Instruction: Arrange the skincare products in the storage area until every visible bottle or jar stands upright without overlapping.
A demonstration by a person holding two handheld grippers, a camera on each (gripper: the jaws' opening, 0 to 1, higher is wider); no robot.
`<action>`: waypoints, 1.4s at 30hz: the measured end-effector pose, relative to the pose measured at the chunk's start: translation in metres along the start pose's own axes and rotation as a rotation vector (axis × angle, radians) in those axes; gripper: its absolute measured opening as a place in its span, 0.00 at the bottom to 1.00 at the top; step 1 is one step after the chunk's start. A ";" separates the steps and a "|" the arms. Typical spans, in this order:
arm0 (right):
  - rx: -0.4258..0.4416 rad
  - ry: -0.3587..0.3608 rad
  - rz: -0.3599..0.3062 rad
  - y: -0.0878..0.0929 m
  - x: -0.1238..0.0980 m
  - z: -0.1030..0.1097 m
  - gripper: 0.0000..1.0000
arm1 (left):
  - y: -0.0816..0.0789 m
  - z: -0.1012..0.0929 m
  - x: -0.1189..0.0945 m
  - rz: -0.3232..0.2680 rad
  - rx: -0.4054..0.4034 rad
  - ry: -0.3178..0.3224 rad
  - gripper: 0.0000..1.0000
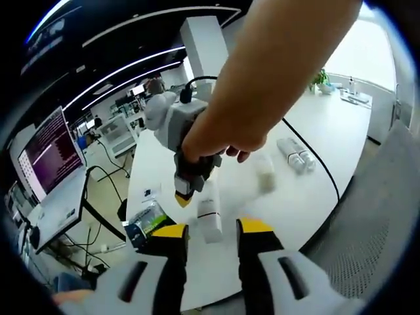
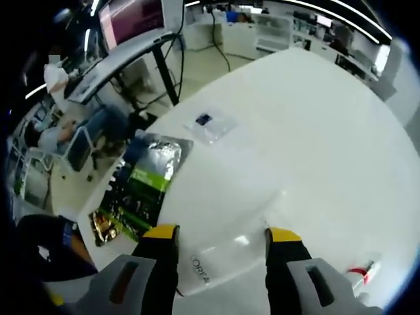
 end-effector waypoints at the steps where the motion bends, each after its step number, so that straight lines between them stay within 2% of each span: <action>1: -0.006 -0.008 -0.004 -0.002 0.000 0.000 0.57 | 0.000 0.000 0.000 0.000 0.000 0.000 0.24; 4: 0.005 0.003 -0.014 -0.003 -0.003 -0.005 0.58 | 0.000 0.000 0.000 0.002 0.002 -0.001 0.24; 7: 0.085 0.006 -0.027 -0.003 -0.007 -0.008 0.61 | 0.001 0.000 0.000 0.003 0.002 -0.001 0.24; 12: 0.104 0.029 0.008 0.007 -0.007 -0.006 0.66 | 0.001 0.000 0.000 0.005 0.005 -0.002 0.23; 15: 0.159 0.029 0.032 0.016 -0.008 -0.001 0.64 | 0.002 0.001 0.000 0.006 0.006 -0.003 0.23; 18: 0.132 0.043 0.019 0.012 -0.009 0.002 0.65 | 0.002 0.001 0.000 0.005 0.007 -0.004 0.22; 21: 0.078 0.067 0.049 0.013 -0.007 0.000 0.62 | 0.002 0.001 -0.001 0.005 0.008 -0.005 0.22; 24: -0.060 0.041 0.050 0.008 -0.001 0.003 0.59 | 0.002 0.002 0.000 0.004 0.007 -0.006 0.22; 26: -0.078 0.038 0.049 0.007 0.001 0.000 0.56 | 0.002 0.002 0.000 0.005 0.006 -0.007 0.22; 27: -0.088 0.036 0.049 0.006 0.001 -0.001 0.58 | 0.002 0.002 0.000 0.005 0.005 -0.008 0.21; 30: -0.059 0.054 0.046 0.008 0.000 -0.012 0.62 | 0.002 0.003 -0.001 0.003 0.002 -0.010 0.21; 33: 0.012 0.030 0.084 0.017 0.002 -0.009 0.69 | 0.002 0.003 -0.001 0.002 0.004 -0.011 0.21; 34: 0.009 0.026 0.090 0.019 0.004 -0.006 0.70 | 0.002 0.003 -0.001 0.002 0.004 -0.010 0.20; 37: -0.019 0.023 0.123 0.026 0.007 0.000 0.64 | 0.002 0.003 -0.001 0.003 0.006 -0.009 0.20; 38: -0.042 0.026 0.143 0.030 0.008 0.002 0.56 | 0.002 0.003 -0.001 0.004 0.006 -0.009 0.20; 39: -0.064 0.029 0.163 0.034 0.008 0.003 0.52 | 0.002 0.003 0.000 0.005 0.007 -0.009 0.20; 42: -0.055 0.015 0.149 0.036 0.007 0.007 0.46 | 0.003 0.002 0.000 0.006 0.008 -0.008 0.20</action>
Point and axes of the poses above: the point that each gripper's makers call its tool centre point, and the gripper's own axes: x roughly forward along the fingers, z roughly to its left, y roughly out of its underside, the point moved 1 cm from there along -x, roughly backward along the fingers, and after that the axes turned 5 degrees about z, right-handed, at the moved point
